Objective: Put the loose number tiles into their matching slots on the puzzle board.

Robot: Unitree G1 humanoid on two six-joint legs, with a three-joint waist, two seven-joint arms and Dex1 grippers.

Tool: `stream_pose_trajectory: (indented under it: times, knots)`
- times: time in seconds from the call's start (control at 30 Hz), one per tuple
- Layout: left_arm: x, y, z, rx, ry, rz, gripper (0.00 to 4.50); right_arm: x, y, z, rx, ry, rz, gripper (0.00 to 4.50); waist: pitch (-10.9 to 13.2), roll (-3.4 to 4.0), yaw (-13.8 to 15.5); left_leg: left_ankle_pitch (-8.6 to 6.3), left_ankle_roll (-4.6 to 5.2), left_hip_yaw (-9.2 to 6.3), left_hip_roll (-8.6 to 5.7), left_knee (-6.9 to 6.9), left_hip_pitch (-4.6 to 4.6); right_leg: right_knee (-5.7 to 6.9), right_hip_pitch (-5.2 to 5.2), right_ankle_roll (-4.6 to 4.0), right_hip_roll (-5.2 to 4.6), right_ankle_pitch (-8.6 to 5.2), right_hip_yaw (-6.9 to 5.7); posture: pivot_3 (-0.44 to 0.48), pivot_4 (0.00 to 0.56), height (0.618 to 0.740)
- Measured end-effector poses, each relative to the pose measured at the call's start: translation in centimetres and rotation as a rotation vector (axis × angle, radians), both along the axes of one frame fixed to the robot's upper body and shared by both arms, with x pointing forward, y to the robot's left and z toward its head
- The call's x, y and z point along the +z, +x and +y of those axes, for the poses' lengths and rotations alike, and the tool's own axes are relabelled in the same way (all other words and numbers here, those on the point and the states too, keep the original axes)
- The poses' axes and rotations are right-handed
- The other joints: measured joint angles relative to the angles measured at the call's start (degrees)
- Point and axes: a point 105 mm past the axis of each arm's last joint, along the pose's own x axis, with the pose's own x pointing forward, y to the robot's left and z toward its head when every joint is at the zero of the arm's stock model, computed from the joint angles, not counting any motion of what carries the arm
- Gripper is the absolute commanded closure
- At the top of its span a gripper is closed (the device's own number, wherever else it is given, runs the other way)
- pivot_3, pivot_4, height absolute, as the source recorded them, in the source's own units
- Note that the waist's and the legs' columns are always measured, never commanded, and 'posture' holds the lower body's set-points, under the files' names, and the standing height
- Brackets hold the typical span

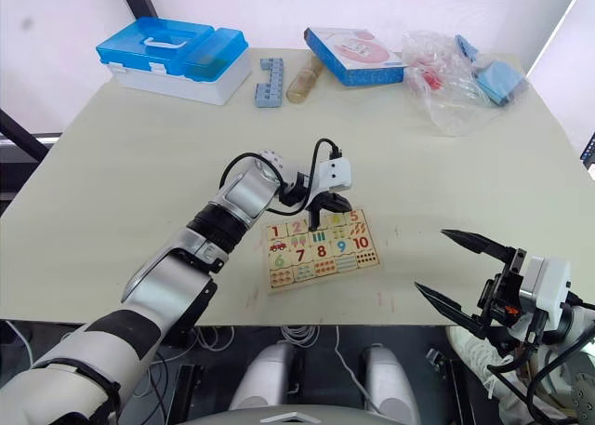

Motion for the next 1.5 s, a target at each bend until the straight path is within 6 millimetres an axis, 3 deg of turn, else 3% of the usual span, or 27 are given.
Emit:
stream_pose_trajectory:
  times: [0.1,0.2,0.3,0.43,0.73,0.97,1.07,1.13,1.27,1.3,1.33,1.37,1.47,1.5]
  knots:
    - [0.0,0.2,0.2,0.026,-0.027,-0.005,4.48,0.0,0.0,0.0,0.000,0.000,-0.001,0.00,0.00,0.00,-0.06,0.00,0.00,0.00,0.00,0.00,0.01,0.01,0.00,0.00,0.00,0.00,0.00,0.000,0.150,0.740]
    - [2.0,0.8,1.2,0.086,-0.153,-0.029,4.48,0.1,0.1,0.0,0.002,0.001,-0.004,0.00,0.00,0.01,-0.08,0.00,0.00,-0.02,0.02,0.00,0.01,0.02,0.00,0.00,0.00,0.00,-0.03,0.000,0.150,0.740]
    - [4.6,0.4,3.7,0.162,-0.312,-0.044,4.48,0.0,0.1,0.1,0.006,0.005,0.002,0.00,0.00,0.02,-0.77,0.00,0.00,-0.03,0.08,-0.03,0.01,0.04,-0.01,-0.01,0.01,0.00,-0.01,0.000,0.150,0.740]
    - [6.3,-0.9,7.3,0.282,-0.434,-0.028,4.48,-0.1,0.3,0.5,0.027,0.014,0.012,0.00,-0.01,0.04,-1.12,0.01,-0.01,-0.09,0.10,-0.02,0.08,0.09,0.03,-0.01,-0.01,0.00,-0.02,0.000,0.150,0.740]
    - [5.5,-5.9,14.1,0.554,-0.670,-0.097,4.48,-1.5,1.1,1.1,0.057,0.031,0.103,0.00,-0.02,0.04,-1.36,0.01,-0.02,-0.17,0.13,-0.04,0.24,0.06,0.17,-0.01,-0.06,0.00,0.03,0.000,0.150,0.740]
    - [2.8,-13.3,18.2,0.722,-0.686,-0.049,4.48,-2.3,1.8,0.3,0.011,0.062,0.176,0.00,-0.04,0.02,-1.34,0.00,-0.03,-0.11,0.17,-0.06,0.29,-0.01,0.19,-0.15,-0.14,-0.07,0.03,0.000,0.150,0.740]
    - [1.6,-15.1,19.5,0.801,-0.666,-0.039,4.48,-2.3,1.8,0.1,0.002,0.072,0.183,0.00,-0.05,0.01,-1.05,0.00,-0.03,-0.12,0.15,-0.06,0.33,0.00,0.20,-0.27,-0.16,-0.14,0.03,0.000,0.150,0.740]
    - [1.2,-16.3,20.4,0.838,-0.668,-0.042,3.94,-2.4,1.8,-0.3,-0.010,0.075,0.189,0.00,-0.07,-0.01,-0.95,0.00,-0.03,-0.11,0.15,-0.05,0.33,-0.01,0.20,-0.27,-0.17,-0.15,0.03,0.000,0.150,0.740]
    - [0.0,-19.1,22.2,0.925,-0.676,0.001,2.08,-2.8,2.1,-2.7,-0.105,0.077,0.207,0.00,-0.09,-0.04,-1.18,-0.01,-0.03,-0.04,0.17,-0.07,0.31,-0.07,0.16,-0.28,-0.22,-0.16,0.05,0.000,0.150,0.740]
    - [-0.2,-19.4,22.3,0.936,-0.670,0.007,2.08,-2.9,2.1,-3.1,-0.118,0.076,0.213,0.00,-0.09,-0.04,-1.06,-0.01,-0.03,-0.06,0.16,-0.07,0.31,-0.07,0.16,-0.27,-0.22,-0.16,0.03,0.000,0.150,0.740]
    - [-0.4,-19.7,22.4,0.937,-0.667,0.011,1.60,-3.0,2.0,-3.3,-0.110,0.072,0.223,0.00,-0.10,-0.04,-0.97,-0.01,-0.03,-0.06,0.16,-0.07,0.33,-0.06,0.15,-0.27,-0.22,-0.16,0.03,0.000,0.150,0.740]
    - [-0.4,-19.7,22.4,0.937,-0.666,0.011,1.51,-3.0,1.9,-3.3,-0.108,0.070,0.225,0.00,-0.10,-0.04,-0.97,-0.01,-0.03,-0.06,0.16,-0.07,0.33,-0.06,0.16,-0.26,-0.22,-0.16,0.03,0.000,0.150,0.740]
    - [-0.9,-20.5,22.8,0.952,-0.654,0.017,0.20,-3.3,1.7,-4.2,-0.107,0.047,0.248,0.00,-0.11,-0.05,-1.22,-0.02,-0.03,-0.01,0.17,-0.09,0.33,-0.10,0.15,-0.27,-0.23,-0.17,0.06,0.000,0.150,0.740]
    - [-1.0,-20.5,22.9,0.958,-0.650,0.011,0.05,-3.4,1.7,-4.3,-0.107,0.043,0.252,0.00,-0.12,-0.05,-1.30,-0.02,-0.03,-0.02,0.17,-0.10,0.33,-0.11,0.15,-0.27,-0.23,-0.17,0.05,0.000,0.150,0.740]
